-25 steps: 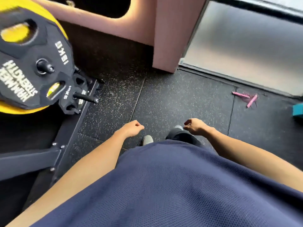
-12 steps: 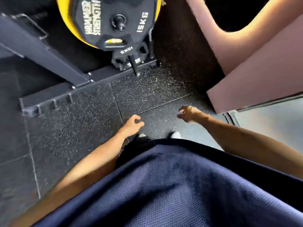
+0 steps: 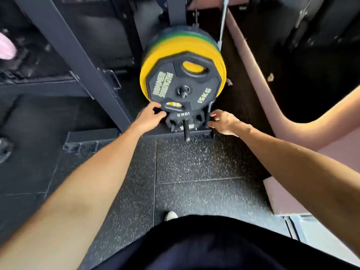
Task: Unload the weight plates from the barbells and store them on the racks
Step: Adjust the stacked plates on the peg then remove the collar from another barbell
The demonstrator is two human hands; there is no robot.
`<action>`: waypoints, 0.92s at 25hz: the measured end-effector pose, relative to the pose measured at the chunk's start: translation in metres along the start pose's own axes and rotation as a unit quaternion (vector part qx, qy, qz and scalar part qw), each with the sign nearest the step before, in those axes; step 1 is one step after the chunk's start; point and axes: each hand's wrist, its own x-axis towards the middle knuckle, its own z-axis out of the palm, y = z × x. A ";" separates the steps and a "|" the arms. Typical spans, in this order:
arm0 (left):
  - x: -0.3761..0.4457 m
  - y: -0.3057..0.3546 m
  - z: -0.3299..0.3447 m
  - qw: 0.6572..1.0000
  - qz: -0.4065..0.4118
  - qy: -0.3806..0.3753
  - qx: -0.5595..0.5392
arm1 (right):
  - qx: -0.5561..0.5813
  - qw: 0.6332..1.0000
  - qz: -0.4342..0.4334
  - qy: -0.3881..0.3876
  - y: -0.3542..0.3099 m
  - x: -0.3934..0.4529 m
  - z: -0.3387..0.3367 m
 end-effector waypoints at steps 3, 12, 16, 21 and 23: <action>0.006 0.054 -0.049 0.997 0.058 0.050 -0.013 | 0.005 0.997 -0.059 0.049 -0.041 0.016 -0.051; -0.009 0.180 -0.171 0.962 0.198 0.188 -0.024 | 0.011 0.968 -0.174 0.182 -0.157 0.015 -0.199; -0.028 0.236 -0.226 0.936 0.261 0.237 -0.012 | 0.017 0.946 -0.224 0.235 -0.203 -0.005 -0.264; -0.060 0.306 -0.285 0.900 0.320 0.297 -0.022 | 0.010 0.914 -0.273 0.298 -0.258 -0.040 -0.344; -0.071 0.331 -0.302 0.884 0.338 0.322 -0.020 | 0.002 0.900 -0.294 0.323 -0.276 -0.050 -0.371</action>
